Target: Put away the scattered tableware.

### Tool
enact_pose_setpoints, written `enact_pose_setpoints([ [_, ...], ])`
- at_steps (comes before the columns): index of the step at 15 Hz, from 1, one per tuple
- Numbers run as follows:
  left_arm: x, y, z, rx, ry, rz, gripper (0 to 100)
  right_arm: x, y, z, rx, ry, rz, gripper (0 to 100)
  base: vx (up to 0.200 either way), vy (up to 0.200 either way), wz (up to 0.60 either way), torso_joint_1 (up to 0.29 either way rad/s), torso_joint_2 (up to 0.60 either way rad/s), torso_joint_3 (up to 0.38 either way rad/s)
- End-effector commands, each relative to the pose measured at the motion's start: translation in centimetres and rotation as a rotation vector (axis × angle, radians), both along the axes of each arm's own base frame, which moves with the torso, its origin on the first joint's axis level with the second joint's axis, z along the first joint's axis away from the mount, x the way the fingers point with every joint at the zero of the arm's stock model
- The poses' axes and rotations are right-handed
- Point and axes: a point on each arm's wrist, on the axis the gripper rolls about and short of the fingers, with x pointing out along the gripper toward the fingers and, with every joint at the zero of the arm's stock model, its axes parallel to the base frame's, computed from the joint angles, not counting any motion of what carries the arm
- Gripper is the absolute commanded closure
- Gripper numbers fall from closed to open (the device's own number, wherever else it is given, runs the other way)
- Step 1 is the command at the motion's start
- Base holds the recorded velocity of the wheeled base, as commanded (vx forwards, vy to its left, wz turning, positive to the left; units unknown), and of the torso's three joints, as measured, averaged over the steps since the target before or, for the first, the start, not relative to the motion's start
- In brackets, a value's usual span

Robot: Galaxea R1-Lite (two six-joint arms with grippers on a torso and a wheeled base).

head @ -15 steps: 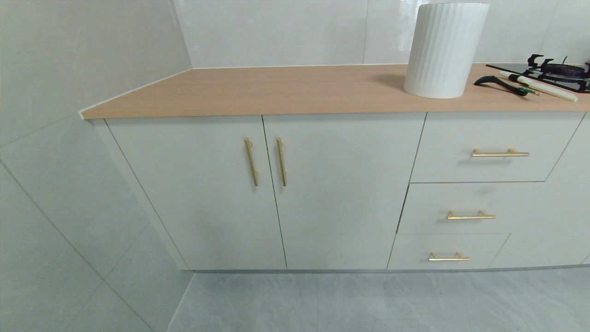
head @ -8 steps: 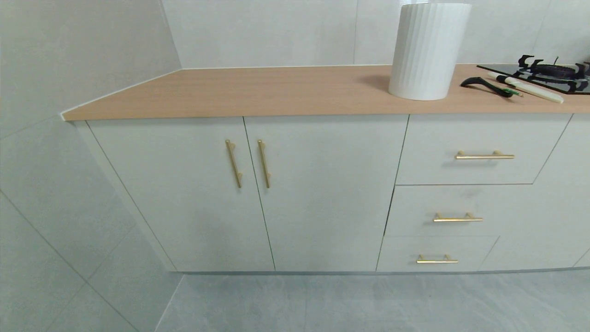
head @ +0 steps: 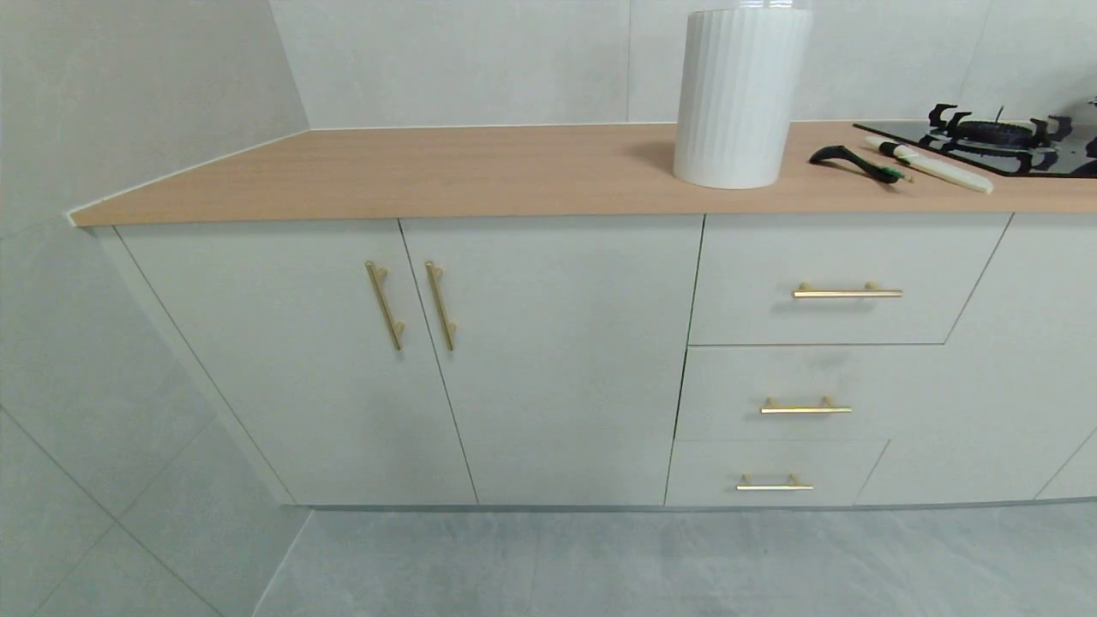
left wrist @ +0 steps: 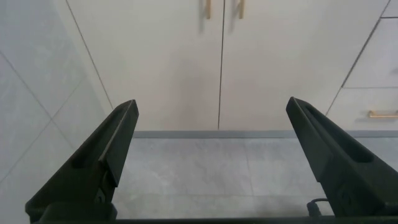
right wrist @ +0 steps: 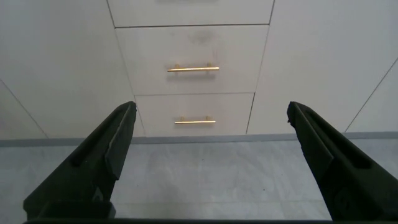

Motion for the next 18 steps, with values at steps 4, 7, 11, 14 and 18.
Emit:
enact_pose_setpoints([
  [4, -0.01, -0.01, 0.05, 0.0, -0.001, 0.0, 0, 0.01, 0.0, 0.01, 0.0, 0.001, 0.0, 0, 0.0, 0.0, 0.0, 0.0, 0.0, 0.0],
  [7, 0.01, 0.0, 0.0, 0.002, 0.0, 0.002, 0, 0.01, 0.0, 0.01, 0.0, 0.001, 0.0, 0, 0.2, 0.0, 0.0, 0.002, 0.0, 0.002],
  [11, -0.01, 0.0, 0.05, 0.0, -0.001, 0.002, 0, 0.01, 0.0, 0.01, 0.0, 0.001, 0.0, 0, 0.2, 0.0, 0.0, 0.005, 0.0, 0.006],
  [14, 0.01, 0.0, 0.0, -0.003, 0.0, 0.002, 0, 0.01, 0.0, 0.01, 0.0, 0.001, 0.0, 0, 0.067, 0.0, 0.0, -0.001, 0.0, 0.001],
  [18, -0.01, 0.0, 0.05, -0.003, -0.001, 0.002, 0, 0.01, 0.0, 0.03, 0.0, 0.0, 0.0, 0, 0.0, 0.0, 0.0, 0.0, 0.0, 0.0],
])
